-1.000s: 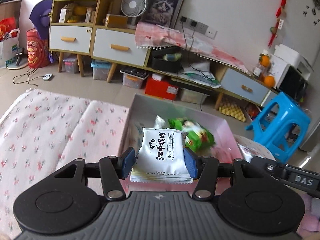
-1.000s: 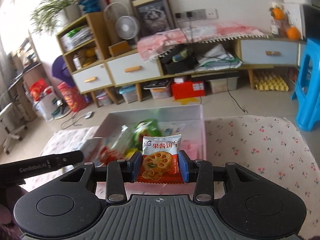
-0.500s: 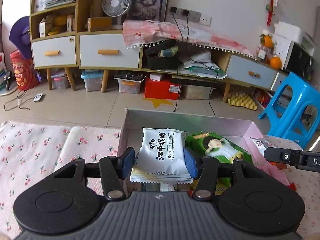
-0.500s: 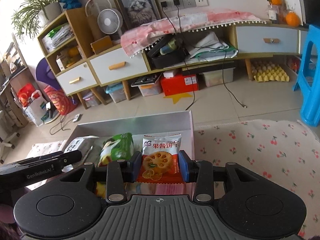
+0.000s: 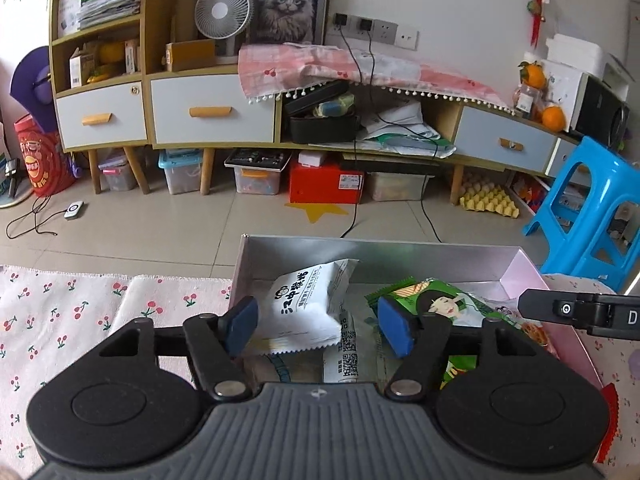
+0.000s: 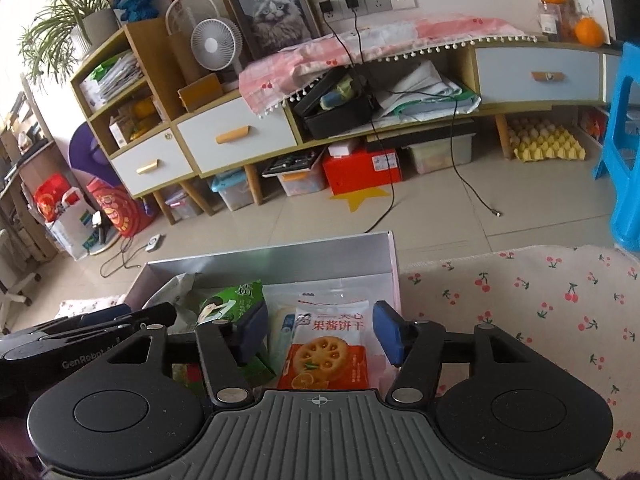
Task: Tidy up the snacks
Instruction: 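Carry both packets into the pink box and open both tools to release them, then move both tools back toward the remaining snacks on the table, then grasp the blue-white candy with the left tool while the right tool grasps the small cake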
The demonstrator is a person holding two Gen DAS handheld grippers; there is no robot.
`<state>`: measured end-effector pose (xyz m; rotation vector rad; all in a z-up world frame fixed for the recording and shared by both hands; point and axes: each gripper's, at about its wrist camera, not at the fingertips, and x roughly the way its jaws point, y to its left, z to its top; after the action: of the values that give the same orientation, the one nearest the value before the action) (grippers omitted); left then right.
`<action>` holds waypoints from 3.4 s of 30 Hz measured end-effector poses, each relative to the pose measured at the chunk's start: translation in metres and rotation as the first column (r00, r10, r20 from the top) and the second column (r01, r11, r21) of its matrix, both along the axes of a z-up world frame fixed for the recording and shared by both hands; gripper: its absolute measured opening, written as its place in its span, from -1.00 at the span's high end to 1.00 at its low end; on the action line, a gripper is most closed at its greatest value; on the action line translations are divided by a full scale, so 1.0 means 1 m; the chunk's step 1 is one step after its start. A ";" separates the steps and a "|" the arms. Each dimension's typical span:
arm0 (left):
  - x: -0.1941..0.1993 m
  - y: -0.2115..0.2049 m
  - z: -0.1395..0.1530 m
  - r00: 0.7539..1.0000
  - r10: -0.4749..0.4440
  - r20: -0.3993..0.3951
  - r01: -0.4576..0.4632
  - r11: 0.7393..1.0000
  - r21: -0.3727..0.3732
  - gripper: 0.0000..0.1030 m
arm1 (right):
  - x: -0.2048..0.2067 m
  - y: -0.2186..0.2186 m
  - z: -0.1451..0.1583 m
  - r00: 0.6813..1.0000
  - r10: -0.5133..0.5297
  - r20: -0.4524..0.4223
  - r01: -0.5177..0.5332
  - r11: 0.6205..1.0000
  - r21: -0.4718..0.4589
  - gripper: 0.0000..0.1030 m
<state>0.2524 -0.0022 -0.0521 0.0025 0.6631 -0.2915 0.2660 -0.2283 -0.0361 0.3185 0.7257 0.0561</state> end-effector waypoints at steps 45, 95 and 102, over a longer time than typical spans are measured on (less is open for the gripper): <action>-0.146 -0.006 0.033 0.991 0.016 -0.134 -0.004 0.995 0.095 -0.99 | -0.168 0.025 0.061 0.997 0.046 -0.064 -0.055 0.989 -0.135 -0.80; -0.178 -0.021 -0.012 0.929 -0.047 -0.367 0.067 0.997 0.042 0.56 | -0.144 0.052 -0.008 0.935 0.060 -0.349 -0.101 0.990 -0.098 -0.75; -0.177 -0.003 -0.012 0.930 -0.028 -0.366 0.051 0.997 0.054 0.56 | -0.143 0.063 -0.012 0.934 0.082 -0.349 -0.133 0.983 -0.123 -0.52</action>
<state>0.0754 -0.0054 -0.0641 0.0218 1.0440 -0.3134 0.1230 -0.1654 -0.0478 0.1486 1.0887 0.0519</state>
